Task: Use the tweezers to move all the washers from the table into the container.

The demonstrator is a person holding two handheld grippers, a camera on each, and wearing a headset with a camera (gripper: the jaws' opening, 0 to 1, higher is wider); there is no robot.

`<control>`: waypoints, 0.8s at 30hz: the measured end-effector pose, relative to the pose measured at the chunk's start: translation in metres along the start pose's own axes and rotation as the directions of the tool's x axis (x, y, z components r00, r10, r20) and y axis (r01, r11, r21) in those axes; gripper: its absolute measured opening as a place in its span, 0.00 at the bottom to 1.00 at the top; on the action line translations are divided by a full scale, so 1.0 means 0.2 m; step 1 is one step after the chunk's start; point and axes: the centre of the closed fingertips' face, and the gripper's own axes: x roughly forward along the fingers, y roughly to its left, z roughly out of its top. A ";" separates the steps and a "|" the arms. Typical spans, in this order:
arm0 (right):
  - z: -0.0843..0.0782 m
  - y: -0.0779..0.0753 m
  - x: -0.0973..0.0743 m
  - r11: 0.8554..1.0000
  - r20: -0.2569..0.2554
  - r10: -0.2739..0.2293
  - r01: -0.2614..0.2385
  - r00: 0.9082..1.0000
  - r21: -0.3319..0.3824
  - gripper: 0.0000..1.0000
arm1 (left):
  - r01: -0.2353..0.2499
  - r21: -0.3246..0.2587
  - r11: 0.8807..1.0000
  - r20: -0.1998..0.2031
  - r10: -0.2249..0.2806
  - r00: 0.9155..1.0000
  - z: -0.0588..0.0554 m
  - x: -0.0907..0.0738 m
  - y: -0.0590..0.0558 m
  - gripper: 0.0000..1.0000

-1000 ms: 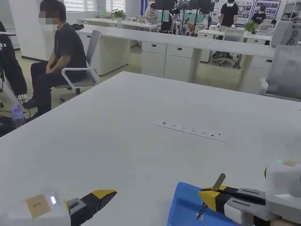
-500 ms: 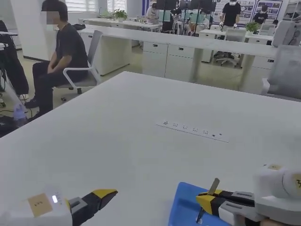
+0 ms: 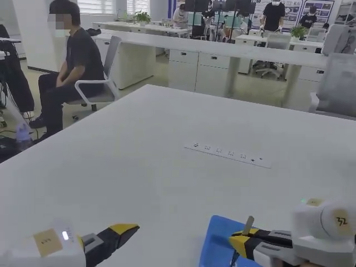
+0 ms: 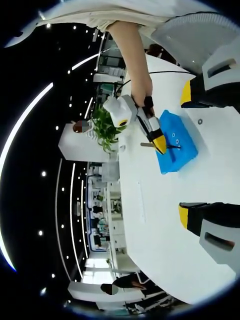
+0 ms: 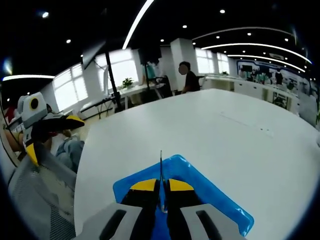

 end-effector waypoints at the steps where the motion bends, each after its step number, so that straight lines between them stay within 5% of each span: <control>1: 0.00 0.00 0.00 1.000 0.000 0.000 0.000 1.000 0.000 0.03 | 0.001 -0.001 1.000 -0.002 -0.001 1.000 0.00 0.00 0.00 0.78; 14: 0.00 0.01 0.01 1.000 0.002 0.012 -0.012 1.000 0.011 0.03 | 0.006 -0.001 1.000 -0.005 -0.006 1.000 -0.01 0.00 -0.01 0.78; 24: 0.05 0.03 -0.08 1.000 0.067 -0.001 -0.001 0.998 0.027 0.03 | 0.013 -0.001 1.000 -0.007 -0.013 1.000 -0.01 0.00 -0.01 0.78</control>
